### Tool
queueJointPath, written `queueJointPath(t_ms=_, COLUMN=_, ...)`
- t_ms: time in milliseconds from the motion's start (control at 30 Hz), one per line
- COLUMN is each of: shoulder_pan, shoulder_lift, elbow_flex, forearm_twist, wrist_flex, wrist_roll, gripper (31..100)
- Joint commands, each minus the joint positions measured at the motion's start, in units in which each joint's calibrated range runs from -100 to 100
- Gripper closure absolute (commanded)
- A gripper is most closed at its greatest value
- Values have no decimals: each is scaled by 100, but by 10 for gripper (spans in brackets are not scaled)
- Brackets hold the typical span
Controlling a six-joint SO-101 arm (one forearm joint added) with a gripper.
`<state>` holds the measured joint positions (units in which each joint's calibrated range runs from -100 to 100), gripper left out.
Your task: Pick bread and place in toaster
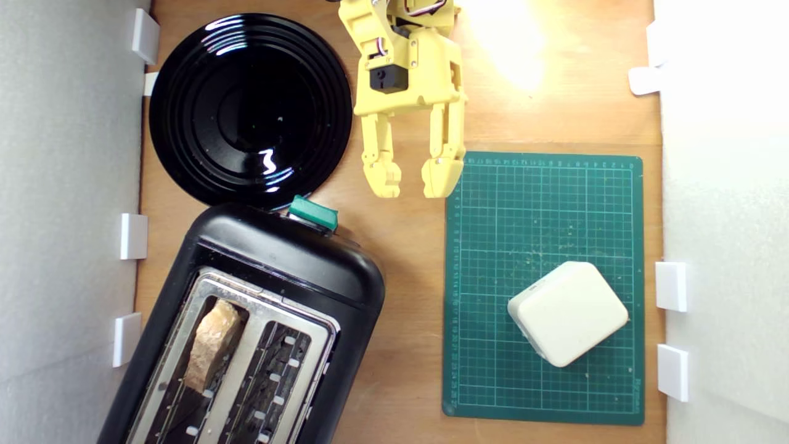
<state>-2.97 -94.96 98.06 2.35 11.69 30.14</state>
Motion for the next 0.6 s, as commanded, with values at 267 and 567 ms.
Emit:
queueJointPath(t_ms=267, shoulder_pan=72, shoulder_lift=-371, elbow_flex=13, forearm_twist=46, wrist_flex=1331, wrist_roll=190, gripper=533)
queueJointPath(t_ms=567, shoulder_pan=136, shoulder_lift=-388, elbow_flex=49, forearm_twist=254, wrist_flex=2243, wrist_roll=368, gripper=533)
